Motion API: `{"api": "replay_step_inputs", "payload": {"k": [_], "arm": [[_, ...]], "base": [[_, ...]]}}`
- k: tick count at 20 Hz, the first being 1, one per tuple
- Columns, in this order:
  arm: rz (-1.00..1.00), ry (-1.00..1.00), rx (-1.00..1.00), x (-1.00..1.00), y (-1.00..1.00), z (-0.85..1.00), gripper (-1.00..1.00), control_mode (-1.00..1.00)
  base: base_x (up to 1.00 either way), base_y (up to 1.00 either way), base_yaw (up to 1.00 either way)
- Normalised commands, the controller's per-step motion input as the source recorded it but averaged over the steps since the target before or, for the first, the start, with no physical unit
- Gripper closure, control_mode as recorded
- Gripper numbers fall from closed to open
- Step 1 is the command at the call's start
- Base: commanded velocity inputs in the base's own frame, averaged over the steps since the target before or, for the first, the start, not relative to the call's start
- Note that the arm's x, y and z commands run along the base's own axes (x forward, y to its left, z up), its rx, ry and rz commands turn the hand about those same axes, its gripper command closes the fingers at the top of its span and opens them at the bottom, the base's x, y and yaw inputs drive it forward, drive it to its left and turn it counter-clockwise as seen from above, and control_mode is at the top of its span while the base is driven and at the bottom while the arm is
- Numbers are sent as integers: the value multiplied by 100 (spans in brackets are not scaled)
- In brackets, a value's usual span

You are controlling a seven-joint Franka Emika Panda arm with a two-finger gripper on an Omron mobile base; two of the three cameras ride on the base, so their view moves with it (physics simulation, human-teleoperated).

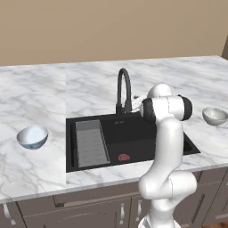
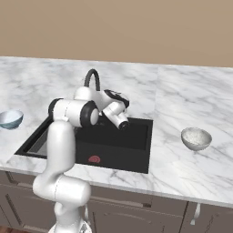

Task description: Rinse each bowl for a few seconds and place them down in the sink or on the counter.

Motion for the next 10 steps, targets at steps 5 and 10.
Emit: {"api": "replay_step_inputs", "payload": {"k": [5, 10], "arm": [[0, 0, 0, 32, 0, -12, -100, -100], [0, 0, 0, 29, 0, -17, -100, -100]], "base": [[0, 0, 0], [0, 0, 0]]}}
